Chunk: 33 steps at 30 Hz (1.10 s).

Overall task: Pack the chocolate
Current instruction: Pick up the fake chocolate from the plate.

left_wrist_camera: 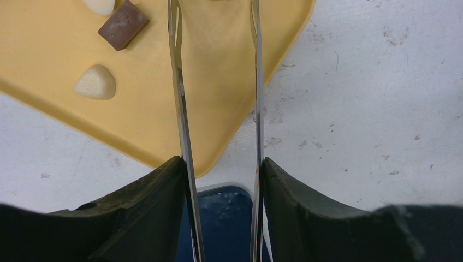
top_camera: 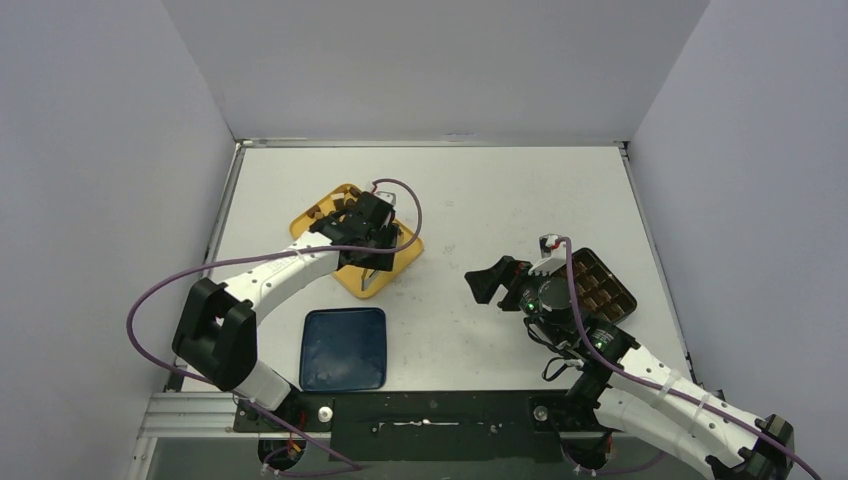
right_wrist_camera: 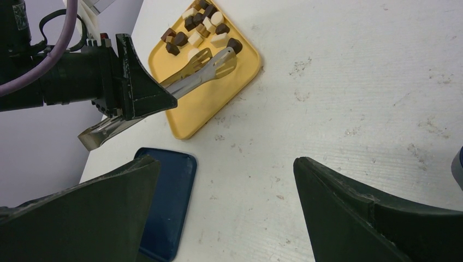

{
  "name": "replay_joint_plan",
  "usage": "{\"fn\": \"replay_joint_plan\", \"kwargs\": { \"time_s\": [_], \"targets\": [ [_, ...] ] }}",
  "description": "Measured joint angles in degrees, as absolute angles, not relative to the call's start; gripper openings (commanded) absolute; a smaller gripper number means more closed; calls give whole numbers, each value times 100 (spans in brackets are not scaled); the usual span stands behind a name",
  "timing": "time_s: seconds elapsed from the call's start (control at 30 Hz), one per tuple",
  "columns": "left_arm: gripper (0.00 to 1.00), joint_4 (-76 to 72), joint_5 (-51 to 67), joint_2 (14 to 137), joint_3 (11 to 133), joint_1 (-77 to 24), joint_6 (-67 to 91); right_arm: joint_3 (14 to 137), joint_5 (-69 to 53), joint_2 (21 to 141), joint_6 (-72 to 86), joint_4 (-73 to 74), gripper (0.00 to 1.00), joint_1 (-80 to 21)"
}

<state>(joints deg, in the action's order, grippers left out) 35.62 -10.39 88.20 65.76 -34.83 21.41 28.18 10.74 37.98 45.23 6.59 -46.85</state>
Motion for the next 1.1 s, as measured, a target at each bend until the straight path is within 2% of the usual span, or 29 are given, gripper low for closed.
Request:
{"fn": "replay_joint_plan", "kwargs": {
  "time_s": [0.27, 0.7, 1.1],
  "targets": [
    [45, 3358, -1024, 8960, 6578, -3485, 2134, 2818, 1114, 3769, 4512, 674, 100, -4685],
    [26, 3297, -1131, 9083, 6587, -3651, 2110, 2860, 1203, 3575, 4431, 886, 100, -4685],
    [25, 3330, -1194, 8536, 6595, -4040, 2110, 3345, 1321, 3433, 4351, 1216, 100, -4687]
  ]
}}
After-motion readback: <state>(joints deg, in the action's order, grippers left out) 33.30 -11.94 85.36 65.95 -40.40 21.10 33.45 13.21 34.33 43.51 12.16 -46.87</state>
